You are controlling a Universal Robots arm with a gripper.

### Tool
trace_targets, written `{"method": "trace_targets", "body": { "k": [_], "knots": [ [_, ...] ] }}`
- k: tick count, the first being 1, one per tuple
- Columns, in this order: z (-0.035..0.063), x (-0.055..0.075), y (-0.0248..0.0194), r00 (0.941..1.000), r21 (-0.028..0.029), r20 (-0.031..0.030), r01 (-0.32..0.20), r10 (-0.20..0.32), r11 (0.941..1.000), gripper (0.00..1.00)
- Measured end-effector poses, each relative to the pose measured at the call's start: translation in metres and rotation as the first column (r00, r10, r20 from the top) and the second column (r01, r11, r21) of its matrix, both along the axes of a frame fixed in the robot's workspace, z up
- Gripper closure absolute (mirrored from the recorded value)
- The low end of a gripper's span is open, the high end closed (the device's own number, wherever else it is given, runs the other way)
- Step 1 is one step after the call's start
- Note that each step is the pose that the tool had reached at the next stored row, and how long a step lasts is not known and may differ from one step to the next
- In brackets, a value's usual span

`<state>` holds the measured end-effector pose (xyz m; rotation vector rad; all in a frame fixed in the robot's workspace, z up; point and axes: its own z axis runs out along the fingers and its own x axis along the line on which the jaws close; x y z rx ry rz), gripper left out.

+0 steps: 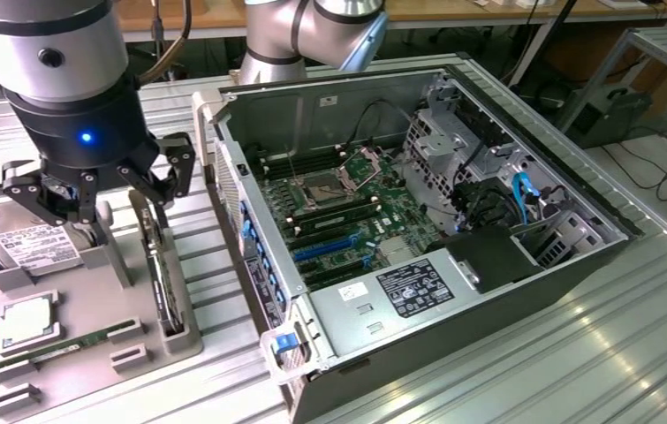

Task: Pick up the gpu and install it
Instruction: 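Pick up the gpu and move the gpu toward the slot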

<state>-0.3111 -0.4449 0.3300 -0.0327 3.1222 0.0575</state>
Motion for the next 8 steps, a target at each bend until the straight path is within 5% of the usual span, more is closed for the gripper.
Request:
{"method": "trace_targets", "body": {
  "k": [8],
  "knots": [
    [-0.0154,0.0,-0.0015,1.0,0.0001,0.0001,0.005,-0.005,1.0,0.4]
  ]
}}
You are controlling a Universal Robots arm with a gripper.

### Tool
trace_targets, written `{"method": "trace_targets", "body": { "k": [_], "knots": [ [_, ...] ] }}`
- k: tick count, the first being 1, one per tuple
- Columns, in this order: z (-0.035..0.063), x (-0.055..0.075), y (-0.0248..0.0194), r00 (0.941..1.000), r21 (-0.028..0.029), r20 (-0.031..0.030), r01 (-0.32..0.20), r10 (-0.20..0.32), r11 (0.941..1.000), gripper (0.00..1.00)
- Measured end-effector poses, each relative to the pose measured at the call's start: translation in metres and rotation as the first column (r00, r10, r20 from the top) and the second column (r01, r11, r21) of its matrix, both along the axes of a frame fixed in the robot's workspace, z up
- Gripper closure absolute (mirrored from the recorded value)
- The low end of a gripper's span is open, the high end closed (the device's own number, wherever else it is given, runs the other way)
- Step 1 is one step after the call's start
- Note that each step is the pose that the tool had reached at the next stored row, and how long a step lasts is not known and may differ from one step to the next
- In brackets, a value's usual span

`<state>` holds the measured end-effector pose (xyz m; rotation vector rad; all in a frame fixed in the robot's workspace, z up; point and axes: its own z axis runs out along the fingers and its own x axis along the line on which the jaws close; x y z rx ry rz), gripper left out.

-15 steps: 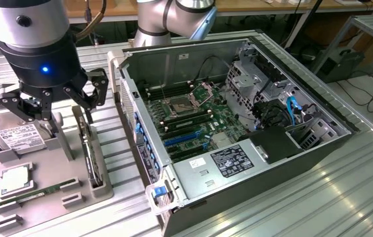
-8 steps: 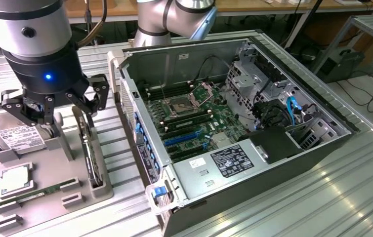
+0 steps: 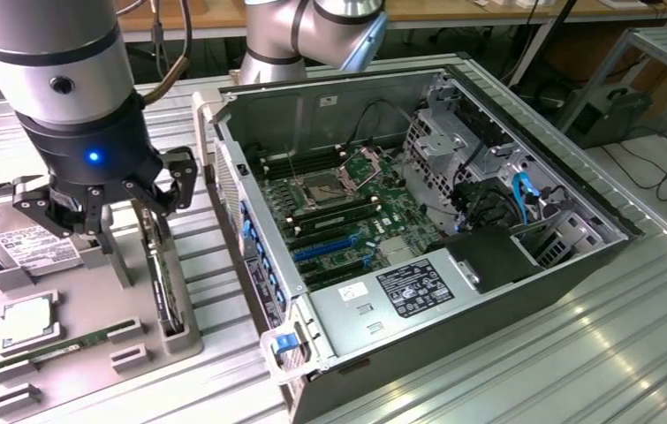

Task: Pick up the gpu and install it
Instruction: 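Pick up the gpu and move the gpu toward the slot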

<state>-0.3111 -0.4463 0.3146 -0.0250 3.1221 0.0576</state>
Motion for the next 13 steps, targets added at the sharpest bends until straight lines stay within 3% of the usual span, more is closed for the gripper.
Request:
{"method": "trace_targets", "body": {
  "k": [5,13],
  "knots": [
    [-0.0091,0.0,-0.0063,1.0,0.0001,0.0002,0.0,0.0,1.0,0.4],
    [-0.0239,0.0,-0.0086,1.0,-0.0001,0.0,0.0,0.0,1.0,0.4]
  ]
}}
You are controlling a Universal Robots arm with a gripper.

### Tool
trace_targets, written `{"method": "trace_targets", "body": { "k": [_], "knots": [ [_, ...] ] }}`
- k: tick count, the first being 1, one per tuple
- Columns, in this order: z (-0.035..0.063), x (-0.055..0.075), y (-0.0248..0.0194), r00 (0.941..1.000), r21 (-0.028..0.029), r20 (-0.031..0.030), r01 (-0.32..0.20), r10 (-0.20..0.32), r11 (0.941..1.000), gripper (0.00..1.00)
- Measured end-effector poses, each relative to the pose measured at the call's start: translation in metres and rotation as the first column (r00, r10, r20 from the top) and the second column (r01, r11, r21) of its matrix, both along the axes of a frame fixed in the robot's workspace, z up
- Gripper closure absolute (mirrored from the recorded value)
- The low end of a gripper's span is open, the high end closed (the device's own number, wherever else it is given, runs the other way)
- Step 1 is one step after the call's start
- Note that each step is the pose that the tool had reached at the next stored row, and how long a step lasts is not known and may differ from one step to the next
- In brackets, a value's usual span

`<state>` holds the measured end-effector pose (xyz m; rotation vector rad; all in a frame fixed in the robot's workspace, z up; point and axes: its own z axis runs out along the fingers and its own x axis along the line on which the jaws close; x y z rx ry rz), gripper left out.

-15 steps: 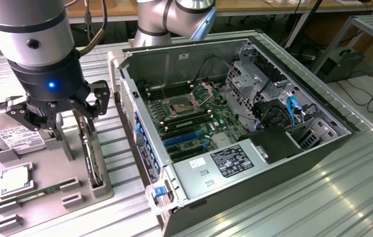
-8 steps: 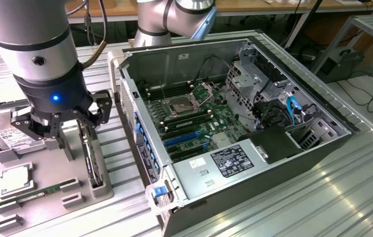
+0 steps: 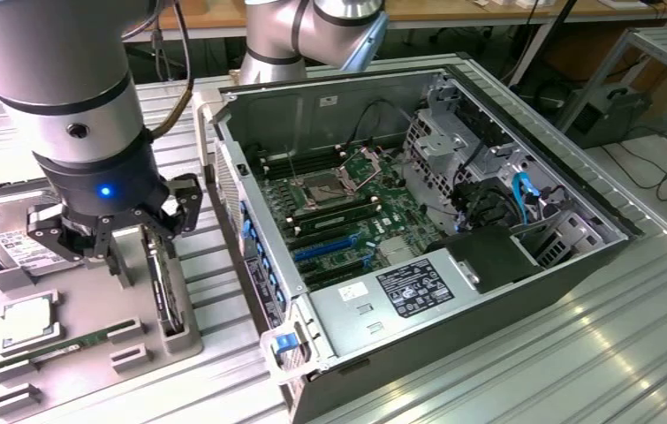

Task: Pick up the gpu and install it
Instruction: 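Pick up the gpu and move the gpu toward the slot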

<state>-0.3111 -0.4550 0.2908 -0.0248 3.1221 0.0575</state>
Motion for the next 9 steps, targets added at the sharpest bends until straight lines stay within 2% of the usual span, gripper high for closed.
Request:
{"method": "trace_targets", "body": {
  "k": [9],
  "knots": [
    [-0.0161,0.0,-0.0011,1.0,-0.0004,-0.0001,0.0,0.0,1.0,0.4]
  ]
}}
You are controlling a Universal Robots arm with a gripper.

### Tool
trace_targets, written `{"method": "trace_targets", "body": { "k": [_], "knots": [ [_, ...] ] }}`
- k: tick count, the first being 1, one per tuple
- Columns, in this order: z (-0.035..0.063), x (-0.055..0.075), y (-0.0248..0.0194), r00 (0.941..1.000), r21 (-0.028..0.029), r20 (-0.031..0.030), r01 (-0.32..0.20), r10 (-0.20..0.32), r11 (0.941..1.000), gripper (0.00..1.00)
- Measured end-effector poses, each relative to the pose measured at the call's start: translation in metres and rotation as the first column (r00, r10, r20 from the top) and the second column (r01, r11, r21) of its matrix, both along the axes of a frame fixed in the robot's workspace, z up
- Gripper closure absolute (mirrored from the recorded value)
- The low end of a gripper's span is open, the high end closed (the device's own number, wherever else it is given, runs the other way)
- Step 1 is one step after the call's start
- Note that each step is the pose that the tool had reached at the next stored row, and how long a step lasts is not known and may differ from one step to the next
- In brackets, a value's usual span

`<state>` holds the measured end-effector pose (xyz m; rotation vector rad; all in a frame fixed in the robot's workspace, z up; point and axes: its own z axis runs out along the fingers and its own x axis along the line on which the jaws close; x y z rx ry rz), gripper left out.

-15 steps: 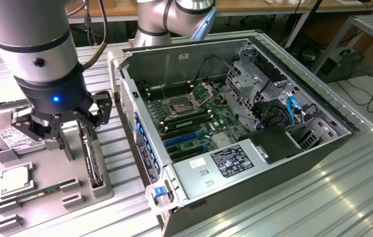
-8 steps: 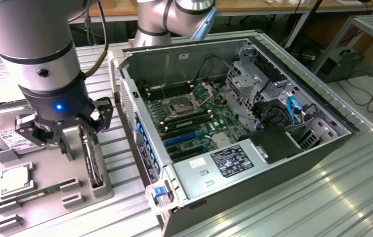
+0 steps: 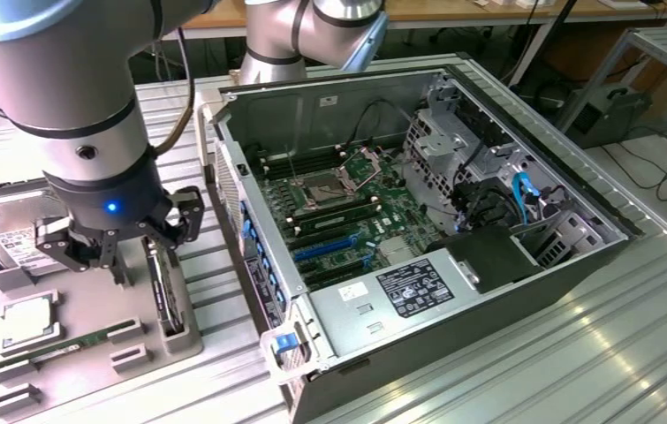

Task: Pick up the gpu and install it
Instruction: 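Pick up the gpu and move the gpu toward the slot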

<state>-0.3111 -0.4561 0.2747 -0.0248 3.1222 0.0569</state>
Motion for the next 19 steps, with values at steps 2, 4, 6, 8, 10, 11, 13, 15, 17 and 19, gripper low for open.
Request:
{"method": "trace_targets", "body": {
  "k": [2,4,6,8,10,11,13,15,17,19],
  "knots": [
    [-0.0038,0.0,0.0,1.0,-0.0003,0.0001,0.001,-0.001,1.0,0.4],
    [-0.008,0.0,0.0,1.0,-0.0003,0.0001,0.004,-0.004,1.0,0.4],
    [-0.0129,0.001,0.0004,1.0,-0.0003,0.0,0.009,-0.009,1.0,0.4],
    [-0.0171,0.002,0.001,0.9999,-0.0002,0.0002,0.013,-0.013,0.9999,0.4],
    [-0.0226,0.003,0.0014,0.9999,-0.0004,0.0,0.017,-0.017,0.9999,0.4],
    [-0.025,0.003,0.0018,0.9998,-0.0004,0.0,0.02,-0.02,0.9998,0.4],
    [-0.0297,0.003,0.0027,0.9997,-0.0003,-0.0008,0.025,-0.025,0.9997,0.4],
    [-0.0336,0.003,0.0029,0.9996,-0.0004,-0.0026,0.026,-0.026,0.9996,0.4],
    [-0.0383,0.003,0.0031,0.9996,-0.0005,-0.0053,0.028,-0.028,0.9996,0.4],
    [-0.0416,0.003,0.0033,0.9996,-0.0015,-0.0078,0.028,-0.028,0.9996,0.4]
  ]
}}
